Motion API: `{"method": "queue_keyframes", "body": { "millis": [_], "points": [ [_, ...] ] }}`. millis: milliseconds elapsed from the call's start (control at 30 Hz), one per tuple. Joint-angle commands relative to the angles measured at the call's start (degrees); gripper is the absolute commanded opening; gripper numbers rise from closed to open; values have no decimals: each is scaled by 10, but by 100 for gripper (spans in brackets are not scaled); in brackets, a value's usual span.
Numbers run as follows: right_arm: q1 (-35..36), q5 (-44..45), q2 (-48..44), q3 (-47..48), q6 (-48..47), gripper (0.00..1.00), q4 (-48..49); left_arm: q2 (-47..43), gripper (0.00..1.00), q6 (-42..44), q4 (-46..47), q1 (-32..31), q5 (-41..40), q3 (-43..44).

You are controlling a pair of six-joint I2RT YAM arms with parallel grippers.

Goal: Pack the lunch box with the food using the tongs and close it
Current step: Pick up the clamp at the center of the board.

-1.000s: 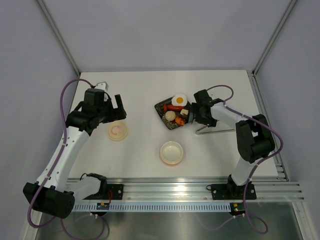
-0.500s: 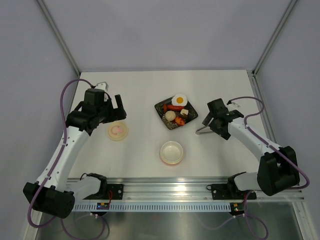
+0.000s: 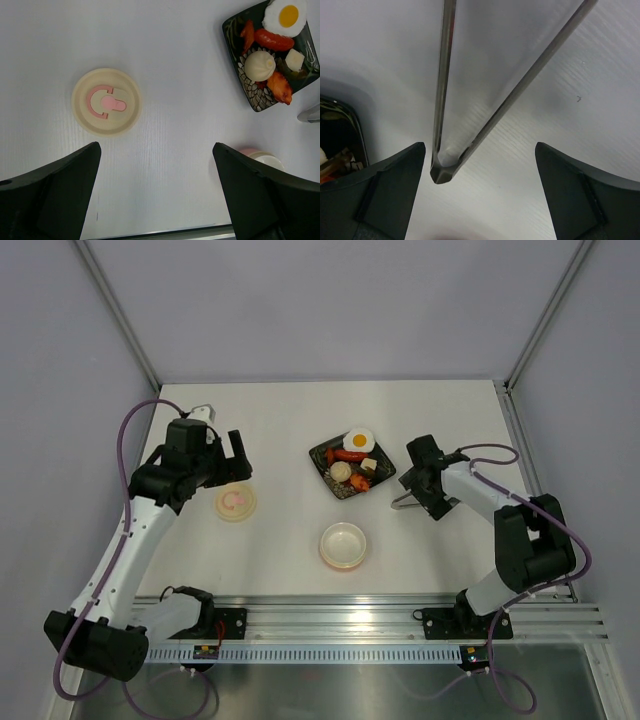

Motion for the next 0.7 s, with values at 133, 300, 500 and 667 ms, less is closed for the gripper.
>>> {"method": "queue_keyframes", "body": {
  "millis": [133,300,500,667],
  "points": [
    [-10,31,60,69,32,100,10,-24,99,6,3,-2,10,-2],
    [-23,61,105,112,25,99,-33,-27,99,8,0,-2,7,-4],
    [-38,70,128,110,-26,100,-39,-27,99,8,0,-2,7,-10],
    [-50,86,113,69,-32,97,-50,-22,99,7,4,-2,9,-12]
  ]
}}
